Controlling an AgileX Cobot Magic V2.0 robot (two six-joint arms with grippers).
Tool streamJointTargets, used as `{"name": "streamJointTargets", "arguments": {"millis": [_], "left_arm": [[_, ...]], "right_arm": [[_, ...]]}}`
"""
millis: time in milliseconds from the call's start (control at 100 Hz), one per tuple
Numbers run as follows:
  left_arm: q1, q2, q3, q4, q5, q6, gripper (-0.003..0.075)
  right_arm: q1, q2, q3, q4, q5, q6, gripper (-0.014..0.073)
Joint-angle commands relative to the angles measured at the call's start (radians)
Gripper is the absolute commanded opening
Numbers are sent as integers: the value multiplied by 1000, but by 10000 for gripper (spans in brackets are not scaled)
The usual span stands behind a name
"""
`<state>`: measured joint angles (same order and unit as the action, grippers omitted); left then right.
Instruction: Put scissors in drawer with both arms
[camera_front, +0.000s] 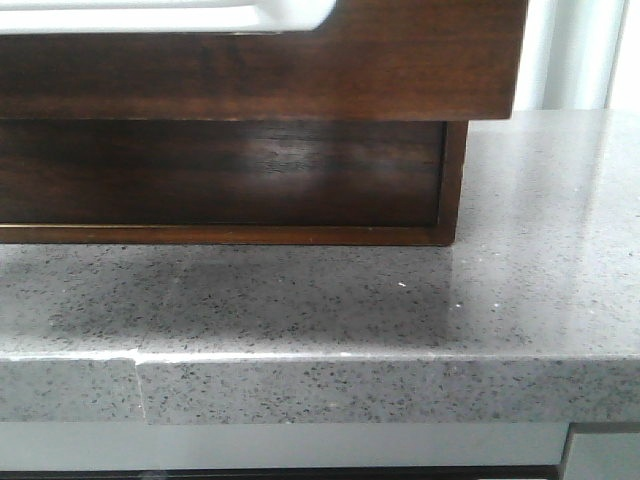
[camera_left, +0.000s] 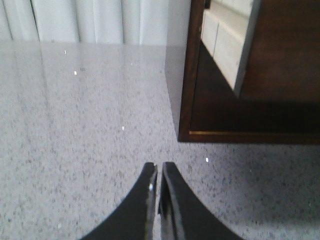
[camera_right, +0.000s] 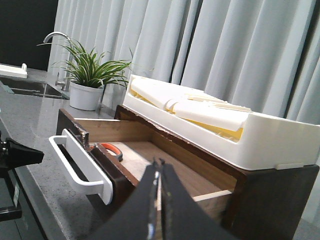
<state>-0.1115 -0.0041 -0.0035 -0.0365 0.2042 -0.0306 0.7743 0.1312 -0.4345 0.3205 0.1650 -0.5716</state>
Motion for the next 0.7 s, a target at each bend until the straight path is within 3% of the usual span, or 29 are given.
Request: {"name": "streamJointTargets", "arguments": {"millis": [0, 210, 690], "left_arm": [[-9, -33, 19, 12, -20, -22, -20], [-9, -33, 19, 4, 73, -22, -20], [-9, -33, 19, -48, 85, -22, -20]], "right_arm": [[-5, 11, -23, 4, -78, 2, -45], [-5, 11, -23, 4, -78, 2, -45], [-5, 11, -23, 4, -78, 2, -45]]}}
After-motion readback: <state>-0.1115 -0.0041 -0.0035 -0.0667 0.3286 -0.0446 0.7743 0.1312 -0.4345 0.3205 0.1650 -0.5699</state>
